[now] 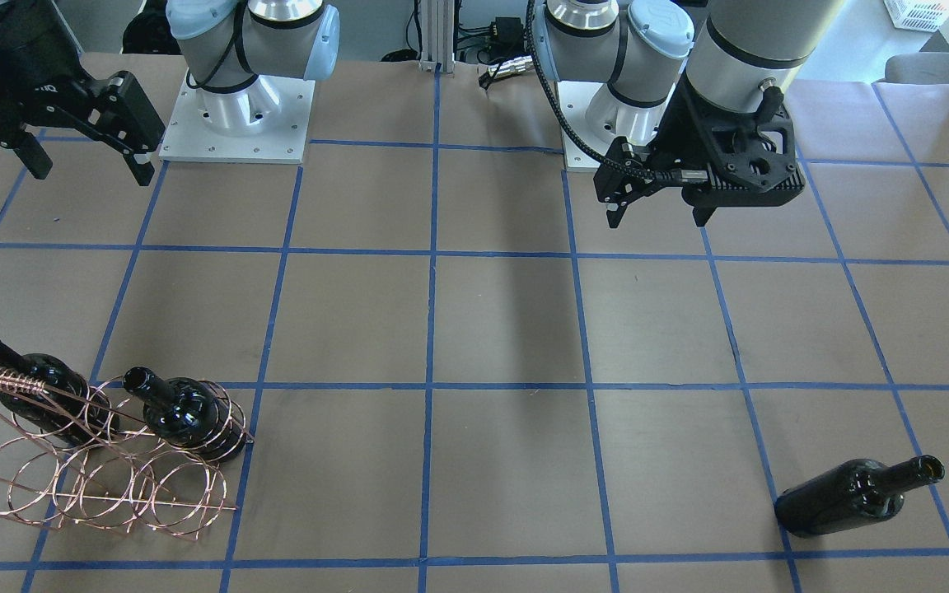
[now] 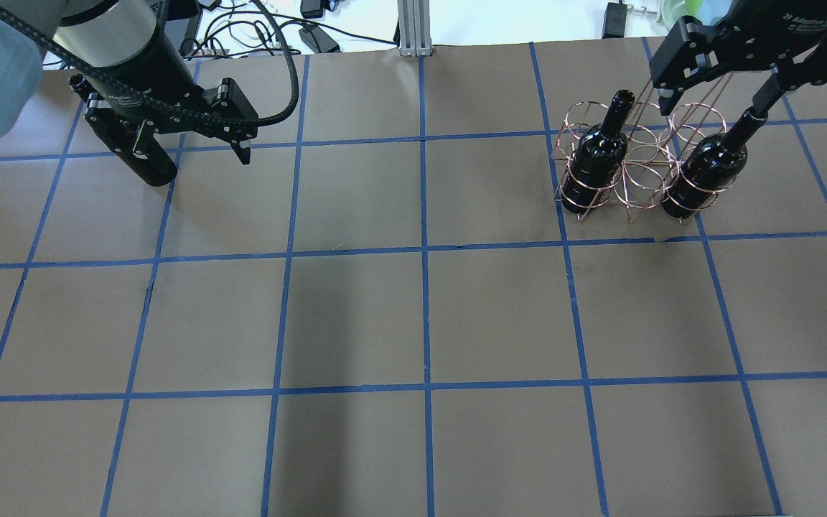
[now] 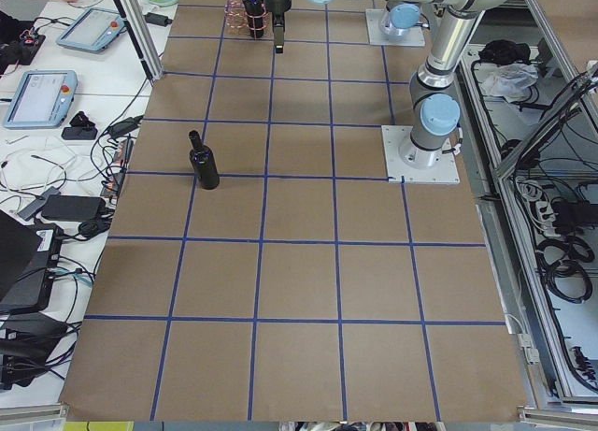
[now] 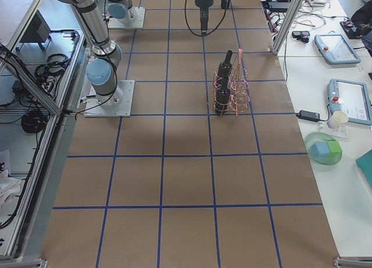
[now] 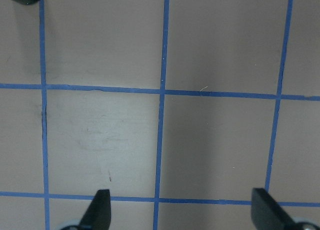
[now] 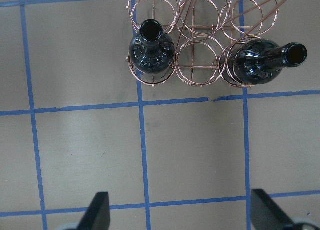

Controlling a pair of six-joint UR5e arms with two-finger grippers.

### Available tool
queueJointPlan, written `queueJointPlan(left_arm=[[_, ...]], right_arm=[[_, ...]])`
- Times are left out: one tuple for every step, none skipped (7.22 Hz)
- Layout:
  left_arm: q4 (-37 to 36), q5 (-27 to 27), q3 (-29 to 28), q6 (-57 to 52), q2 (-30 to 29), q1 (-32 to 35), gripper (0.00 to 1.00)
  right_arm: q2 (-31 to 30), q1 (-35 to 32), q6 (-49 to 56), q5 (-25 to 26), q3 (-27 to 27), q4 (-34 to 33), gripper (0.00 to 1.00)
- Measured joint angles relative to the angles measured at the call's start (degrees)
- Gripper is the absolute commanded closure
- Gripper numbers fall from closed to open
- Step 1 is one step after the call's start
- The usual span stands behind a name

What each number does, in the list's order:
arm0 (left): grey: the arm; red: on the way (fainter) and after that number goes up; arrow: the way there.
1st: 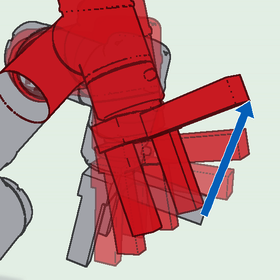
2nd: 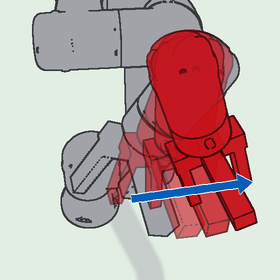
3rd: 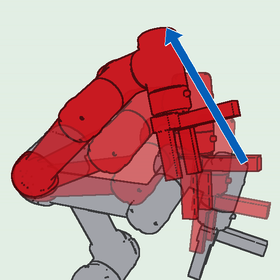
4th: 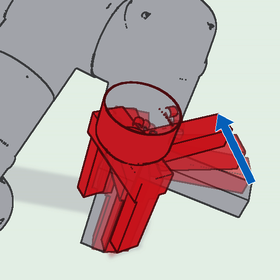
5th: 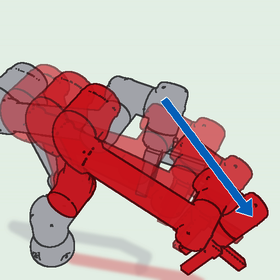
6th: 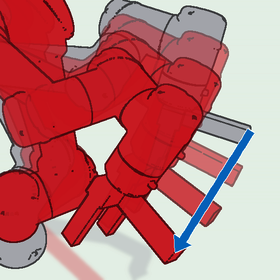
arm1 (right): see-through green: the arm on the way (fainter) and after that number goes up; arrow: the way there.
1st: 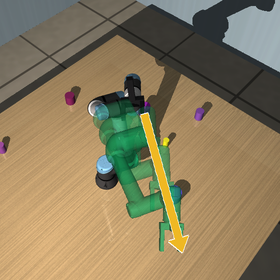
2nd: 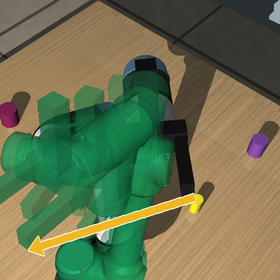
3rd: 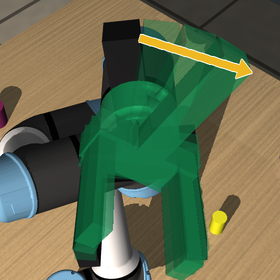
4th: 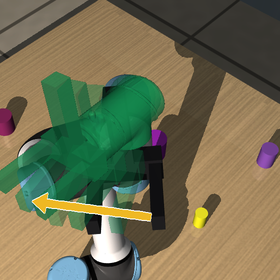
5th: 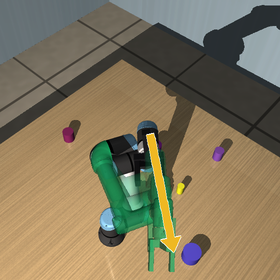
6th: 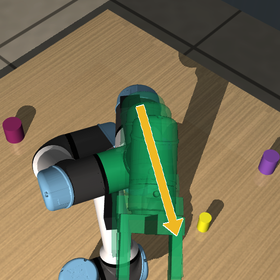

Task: Place wine into wine basket
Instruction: 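Reach the left gripper toward the table edge and grasp a dark wine bottle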

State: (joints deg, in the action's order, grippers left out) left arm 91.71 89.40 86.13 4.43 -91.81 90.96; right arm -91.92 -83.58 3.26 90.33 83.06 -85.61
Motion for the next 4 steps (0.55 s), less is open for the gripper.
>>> queueJointPlan(left_arm=[[-0.14, 0.03, 0.03, -0.48, -0.13, -0.06, 0.0], [-0.36, 0.17, 0.04, -1.47, -0.21, -0.35, 0.0], [-0.49, 0.37, -0.01, -3.13, -0.12, -1.14, 0.0], [-0.57, 0.38, -0.05, -5.57, -0.04, -2.71, 0.0]], right_arm=[[-0.05, 0.0, 0.03, -0.07, 0.0, 0.0, 0.0], [-0.08, -0.02, 0.02, -0.12, 0.0, 0.0, 0.0], [-0.09, -0.04, 0.0, -0.12, 0.0, 0.0, 0.0], [-0.09, -0.03, 0.0, -0.09, 0.0, 0.0, 0.0]])
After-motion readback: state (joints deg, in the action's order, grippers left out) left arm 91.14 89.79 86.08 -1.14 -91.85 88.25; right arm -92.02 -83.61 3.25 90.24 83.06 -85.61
